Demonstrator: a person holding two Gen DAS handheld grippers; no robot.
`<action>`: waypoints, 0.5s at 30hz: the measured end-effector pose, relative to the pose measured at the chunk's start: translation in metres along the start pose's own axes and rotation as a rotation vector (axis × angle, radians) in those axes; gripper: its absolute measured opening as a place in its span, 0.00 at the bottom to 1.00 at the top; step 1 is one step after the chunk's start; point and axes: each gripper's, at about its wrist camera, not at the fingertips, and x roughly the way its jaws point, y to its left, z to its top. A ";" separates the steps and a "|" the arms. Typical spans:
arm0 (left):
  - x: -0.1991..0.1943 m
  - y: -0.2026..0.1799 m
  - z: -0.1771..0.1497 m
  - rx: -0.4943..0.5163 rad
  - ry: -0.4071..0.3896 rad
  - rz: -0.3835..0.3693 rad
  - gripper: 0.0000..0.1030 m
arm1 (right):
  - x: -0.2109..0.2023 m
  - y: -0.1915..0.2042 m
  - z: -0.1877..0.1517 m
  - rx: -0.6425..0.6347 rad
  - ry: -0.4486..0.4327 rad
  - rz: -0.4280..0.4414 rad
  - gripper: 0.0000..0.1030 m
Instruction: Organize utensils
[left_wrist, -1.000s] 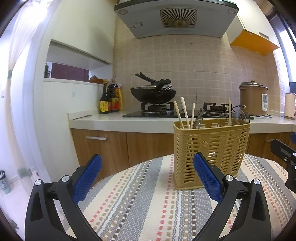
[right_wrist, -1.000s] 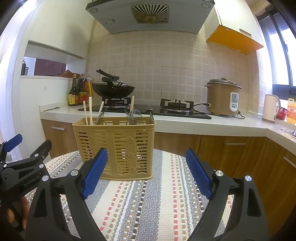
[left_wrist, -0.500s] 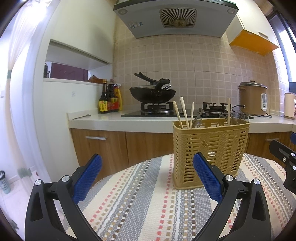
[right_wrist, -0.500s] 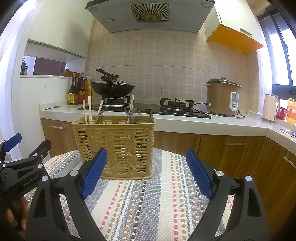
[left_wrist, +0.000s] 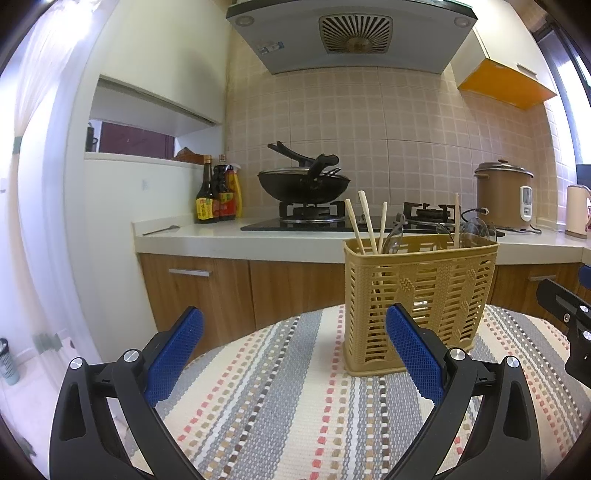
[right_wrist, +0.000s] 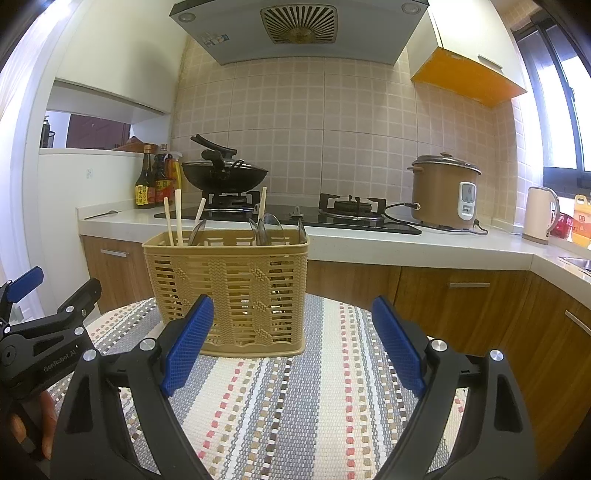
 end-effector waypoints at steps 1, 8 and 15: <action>0.000 0.000 0.000 0.001 0.001 0.001 0.93 | 0.000 0.000 0.000 0.001 0.000 0.000 0.81; 0.001 0.000 0.000 0.001 0.003 -0.002 0.93 | 0.000 0.000 -0.001 0.005 0.001 0.000 0.81; 0.001 0.000 0.000 0.002 0.005 0.000 0.93 | 0.001 0.000 -0.001 0.002 0.001 -0.003 0.81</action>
